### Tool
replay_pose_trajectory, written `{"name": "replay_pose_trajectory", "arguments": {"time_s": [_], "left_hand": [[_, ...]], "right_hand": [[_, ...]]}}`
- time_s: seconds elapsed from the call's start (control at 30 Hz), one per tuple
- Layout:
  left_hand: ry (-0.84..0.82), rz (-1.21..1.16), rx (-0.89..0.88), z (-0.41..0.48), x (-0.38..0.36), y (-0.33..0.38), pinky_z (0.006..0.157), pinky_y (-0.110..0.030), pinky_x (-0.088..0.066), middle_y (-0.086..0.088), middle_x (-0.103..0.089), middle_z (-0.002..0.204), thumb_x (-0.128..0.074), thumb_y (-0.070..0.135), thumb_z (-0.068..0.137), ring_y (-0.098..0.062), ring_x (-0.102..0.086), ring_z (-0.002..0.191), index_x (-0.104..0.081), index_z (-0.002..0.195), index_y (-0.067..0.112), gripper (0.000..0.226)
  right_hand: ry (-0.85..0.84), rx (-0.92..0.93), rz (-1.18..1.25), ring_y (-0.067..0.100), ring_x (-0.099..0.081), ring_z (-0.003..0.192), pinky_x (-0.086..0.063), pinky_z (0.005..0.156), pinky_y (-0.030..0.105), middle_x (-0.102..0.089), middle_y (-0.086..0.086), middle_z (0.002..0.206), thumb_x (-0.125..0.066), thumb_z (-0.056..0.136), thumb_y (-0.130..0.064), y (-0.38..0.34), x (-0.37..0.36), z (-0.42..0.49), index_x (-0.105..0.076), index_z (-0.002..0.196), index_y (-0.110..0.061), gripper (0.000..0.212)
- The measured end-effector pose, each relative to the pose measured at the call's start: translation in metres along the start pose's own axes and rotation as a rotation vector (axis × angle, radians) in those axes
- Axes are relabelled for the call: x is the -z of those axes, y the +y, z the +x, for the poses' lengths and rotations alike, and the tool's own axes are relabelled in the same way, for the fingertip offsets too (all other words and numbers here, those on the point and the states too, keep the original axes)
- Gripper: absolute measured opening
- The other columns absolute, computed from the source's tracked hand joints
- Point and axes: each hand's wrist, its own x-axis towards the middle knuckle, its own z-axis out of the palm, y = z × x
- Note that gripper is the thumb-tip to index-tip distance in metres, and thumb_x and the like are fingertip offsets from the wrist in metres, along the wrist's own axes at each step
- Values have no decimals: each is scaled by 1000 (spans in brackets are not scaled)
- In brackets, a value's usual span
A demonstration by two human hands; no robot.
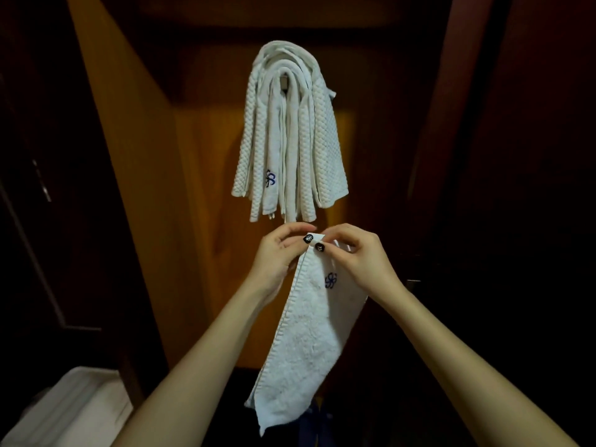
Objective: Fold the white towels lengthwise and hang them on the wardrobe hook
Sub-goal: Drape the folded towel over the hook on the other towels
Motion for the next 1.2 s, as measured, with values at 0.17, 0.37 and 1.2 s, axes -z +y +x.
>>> {"name": "replay_pose_trajectory", "arguments": {"time_s": [0.17, 0.37, 1.2], "left_hand": [[26, -16, 6, -9, -3, -9, 71, -26, -55, -12, -74, 91, -69, 11, 83, -20, -70, 85, -74, 92, 21, 15], [-47, -83, 34, -14, -5, -15, 75, -20, -54, -10, -73, 98, -65, 11, 85, -15, -68, 90, -72, 102, 15, 19], [159, 221, -189, 9, -16, -2, 71, -15, -51, 11, -73, 79, -62, -15, 77, -2, -66, 80, -75, 79, 28, 45]], "right_hand": [[53, -28, -34, 16, -65, 88, -53, 82, 43, -69, 3, 88, -73, 84, -12, -3, -3, -8, -73, 86, -6, 7], [82, -39, -120, 16, -61, 80, -52, 76, 38, -65, 4, 82, -75, 82, -15, -5, 4, -12, -68, 78, -6, 12], [-91, -185, -220, 15, -61, 70, -46, 63, 36, -65, 3, 75, -70, 86, -32, 17, 96, -36, -60, 71, -19, 22]]}}
